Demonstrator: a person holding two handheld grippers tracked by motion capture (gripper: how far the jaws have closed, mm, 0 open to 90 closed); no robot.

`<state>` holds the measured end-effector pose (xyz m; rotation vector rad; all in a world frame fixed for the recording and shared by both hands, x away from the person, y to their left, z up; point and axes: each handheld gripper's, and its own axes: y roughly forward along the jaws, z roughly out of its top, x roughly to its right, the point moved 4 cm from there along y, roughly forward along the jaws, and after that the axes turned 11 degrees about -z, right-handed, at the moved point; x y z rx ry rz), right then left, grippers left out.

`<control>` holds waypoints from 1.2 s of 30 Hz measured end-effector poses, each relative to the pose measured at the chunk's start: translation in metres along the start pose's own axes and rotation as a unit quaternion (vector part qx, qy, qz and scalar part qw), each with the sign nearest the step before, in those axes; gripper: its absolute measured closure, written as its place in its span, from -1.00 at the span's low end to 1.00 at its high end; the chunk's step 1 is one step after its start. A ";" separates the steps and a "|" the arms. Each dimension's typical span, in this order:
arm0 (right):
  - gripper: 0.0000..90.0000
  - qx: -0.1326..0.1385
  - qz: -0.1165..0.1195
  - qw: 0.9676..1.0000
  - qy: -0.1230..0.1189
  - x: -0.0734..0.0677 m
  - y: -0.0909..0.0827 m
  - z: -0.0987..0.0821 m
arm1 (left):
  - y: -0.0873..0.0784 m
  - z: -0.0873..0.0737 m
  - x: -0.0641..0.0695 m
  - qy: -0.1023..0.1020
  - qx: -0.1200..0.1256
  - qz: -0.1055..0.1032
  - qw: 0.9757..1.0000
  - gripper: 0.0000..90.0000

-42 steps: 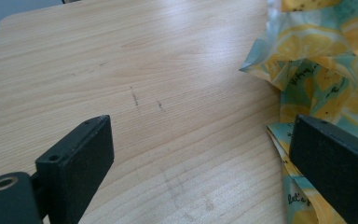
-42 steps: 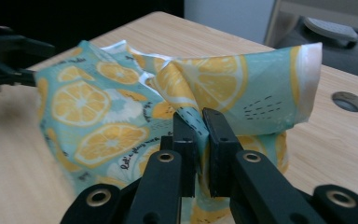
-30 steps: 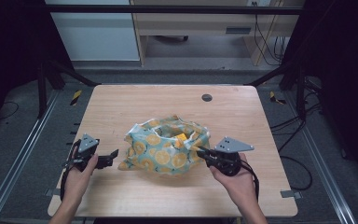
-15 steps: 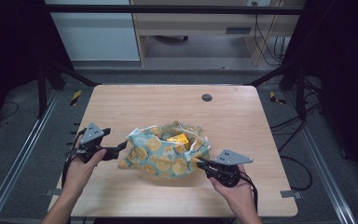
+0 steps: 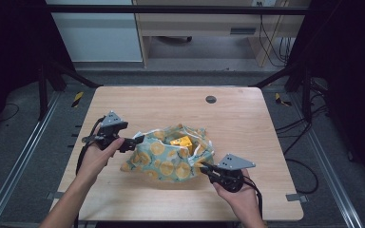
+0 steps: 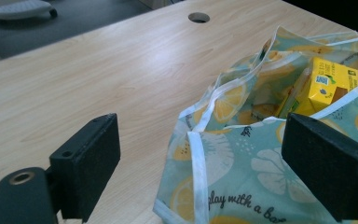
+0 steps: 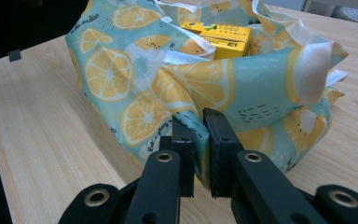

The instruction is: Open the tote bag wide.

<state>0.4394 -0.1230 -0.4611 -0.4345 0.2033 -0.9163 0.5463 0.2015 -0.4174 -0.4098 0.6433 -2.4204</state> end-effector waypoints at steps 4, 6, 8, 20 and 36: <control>0.84 -0.003 0.000 1.000 -0.002 0.000 0.001 -0.001 | 0.005 -0.006 0.002 -0.005 -0.017 -0.013 1.000 -0.79; 0.84 -0.003 0.000 1.000 -0.003 0.000 0.001 -0.002 | 0.008 -0.011 0.005 -0.008 -0.026 -0.029 0.999 -0.79; 0.83 -0.004 0.000 1.000 -0.002 0.000 0.002 -0.002 | 0.011 -0.016 0.007 -0.011 -0.028 -0.041 0.999 -0.80; 0.82 -0.011 -0.001 1.000 -0.008 -0.001 0.004 -0.003 | 0.014 -0.029 0.020 -0.012 -0.057 -0.086 0.995 -0.20; 0.81 -0.008 -0.008 1.000 -0.007 0.002 0.002 -0.002 | 0.012 -0.035 0.030 0.016 -0.071 -0.070 0.995 0.99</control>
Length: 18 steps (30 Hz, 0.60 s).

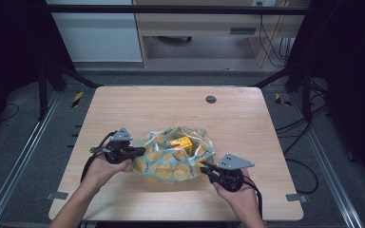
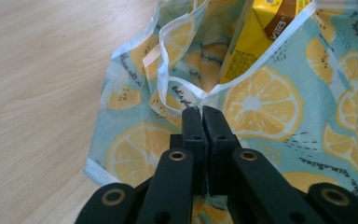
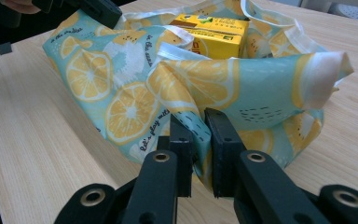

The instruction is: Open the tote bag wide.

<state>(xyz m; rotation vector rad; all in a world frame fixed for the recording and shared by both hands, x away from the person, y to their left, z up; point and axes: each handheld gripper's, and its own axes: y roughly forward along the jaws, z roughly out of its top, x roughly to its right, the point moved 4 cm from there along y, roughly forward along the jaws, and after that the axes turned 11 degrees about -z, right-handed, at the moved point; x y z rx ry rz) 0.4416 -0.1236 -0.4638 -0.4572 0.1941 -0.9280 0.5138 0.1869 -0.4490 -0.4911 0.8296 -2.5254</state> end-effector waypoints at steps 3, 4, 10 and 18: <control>0.81 0.001 -0.003 1.000 -0.001 0.001 -0.001 0.000 | -0.005 0.004 0.004 0.009 0.020 0.011 1.000 1.00; 0.81 0.001 -0.003 1.000 -0.001 0.001 -0.001 0.000 | -0.008 0.006 0.007 0.014 0.028 0.013 0.999 1.00; 0.81 0.000 -0.007 1.000 -0.001 0.003 -0.003 -0.001 | -0.023 0.016 0.026 0.037 0.082 0.012 0.996 1.00; 0.78 -0.010 -0.014 1.000 -0.004 0.005 -0.002 -0.005 | -0.034 0.014 0.059 0.059 0.118 -0.045 0.990 1.00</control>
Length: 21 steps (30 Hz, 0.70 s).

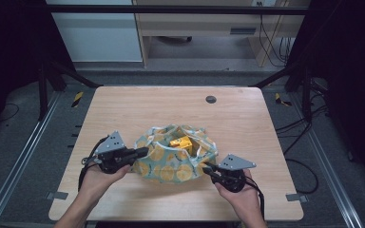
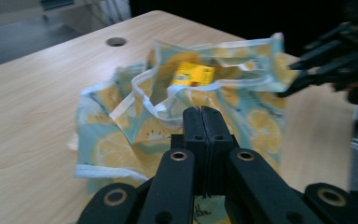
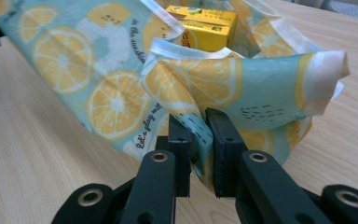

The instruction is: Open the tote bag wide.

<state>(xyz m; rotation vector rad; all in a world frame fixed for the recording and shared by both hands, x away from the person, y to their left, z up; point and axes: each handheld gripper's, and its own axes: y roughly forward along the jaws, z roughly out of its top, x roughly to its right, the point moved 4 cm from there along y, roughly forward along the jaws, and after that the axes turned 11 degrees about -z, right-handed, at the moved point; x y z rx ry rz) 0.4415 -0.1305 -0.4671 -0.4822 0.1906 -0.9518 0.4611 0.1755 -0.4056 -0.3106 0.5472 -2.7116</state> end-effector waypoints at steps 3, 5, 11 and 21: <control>0.77 -0.006 -0.002 1.000 0.001 0.001 0.001 -0.002 | 0.001 -0.011 0.013 0.007 -0.008 -0.024 1.000 1.00; 0.72 -0.012 -0.003 1.000 0.001 0.002 0.002 -0.004 | 0.003 -0.020 0.020 0.008 -0.014 -0.037 0.999 1.00; 0.46 -0.018 -0.010 1.000 0.001 0.002 0.003 -0.005 | 0.007 -0.050 0.027 0.013 -0.049 -0.050 0.997 1.00; -0.38 -0.019 -0.034 0.999 0.002 0.003 -0.007 -0.004 | 0.015 -0.087 0.019 0.012 -0.121 -0.033 0.992 1.00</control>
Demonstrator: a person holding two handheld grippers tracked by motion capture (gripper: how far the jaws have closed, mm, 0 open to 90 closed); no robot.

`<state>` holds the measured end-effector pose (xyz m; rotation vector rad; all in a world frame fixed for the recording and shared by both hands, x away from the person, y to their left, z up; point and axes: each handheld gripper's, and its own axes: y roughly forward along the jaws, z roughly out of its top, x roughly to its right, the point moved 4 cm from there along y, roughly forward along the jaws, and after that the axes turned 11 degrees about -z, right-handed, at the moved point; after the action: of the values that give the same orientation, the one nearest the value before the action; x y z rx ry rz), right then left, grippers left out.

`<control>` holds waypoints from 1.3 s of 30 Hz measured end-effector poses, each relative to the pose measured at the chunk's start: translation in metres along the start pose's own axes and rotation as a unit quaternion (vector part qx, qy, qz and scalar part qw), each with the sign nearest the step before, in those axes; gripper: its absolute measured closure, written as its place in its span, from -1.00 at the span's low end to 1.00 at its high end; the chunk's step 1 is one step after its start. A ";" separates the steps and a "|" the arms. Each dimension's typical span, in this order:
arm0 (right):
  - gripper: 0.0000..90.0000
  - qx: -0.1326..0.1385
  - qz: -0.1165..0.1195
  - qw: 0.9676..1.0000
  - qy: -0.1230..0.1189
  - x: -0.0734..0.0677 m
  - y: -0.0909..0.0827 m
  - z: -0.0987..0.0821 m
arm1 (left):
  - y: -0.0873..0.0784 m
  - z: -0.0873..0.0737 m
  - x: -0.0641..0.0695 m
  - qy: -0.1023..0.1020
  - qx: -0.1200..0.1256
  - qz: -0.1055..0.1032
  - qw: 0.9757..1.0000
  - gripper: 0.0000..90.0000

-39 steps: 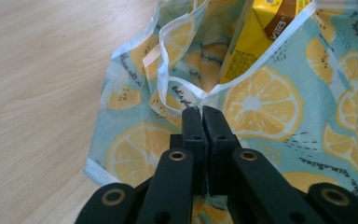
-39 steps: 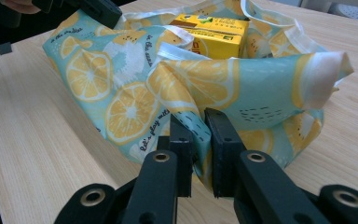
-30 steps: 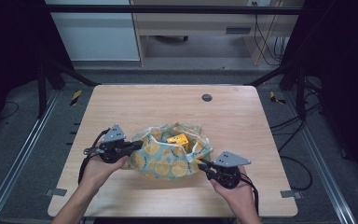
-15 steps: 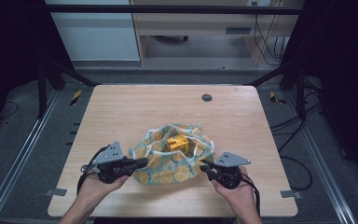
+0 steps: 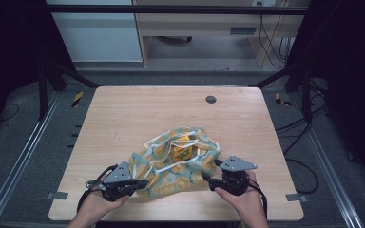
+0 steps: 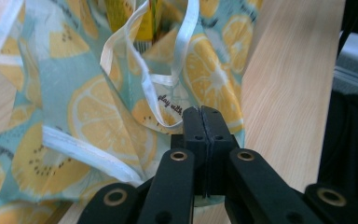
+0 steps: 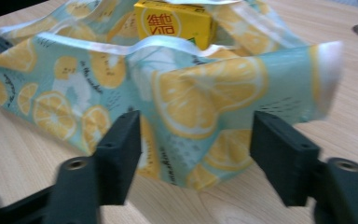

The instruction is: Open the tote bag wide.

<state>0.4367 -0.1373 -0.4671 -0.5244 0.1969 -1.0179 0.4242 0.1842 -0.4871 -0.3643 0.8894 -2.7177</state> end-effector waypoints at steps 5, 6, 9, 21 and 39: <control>-0.59 0.021 -0.012 1.000 0.010 0.005 -0.011 0.011 | 0.002 -0.004 -0.003 0.002 -0.009 0.010 1.000 1.00; -0.61 0.040 -0.016 0.999 0.014 0.008 -0.016 0.022 | 0.002 -0.004 -0.003 0.002 -0.010 0.011 1.000 1.00; -0.54 0.051 -0.019 0.998 0.013 0.013 -0.016 0.038 | 0.004 -0.007 -0.005 0.006 -0.021 0.017 1.000 1.00; -0.12 -0.035 -0.007 0.998 -0.056 0.009 0.038 0.043 | -0.002 -0.011 -0.012 0.002 -0.028 0.030 0.999 1.00; 0.94 -0.087 0.037 0.994 -0.047 0.009 0.033 -0.008 | 0.001 -0.017 -0.019 0.000 -0.052 0.059 0.997 1.00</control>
<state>0.4635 -0.1343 -0.4903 -0.7161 0.2209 -0.9074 0.4369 0.1983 -0.5036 -0.3225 1.0210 -2.5710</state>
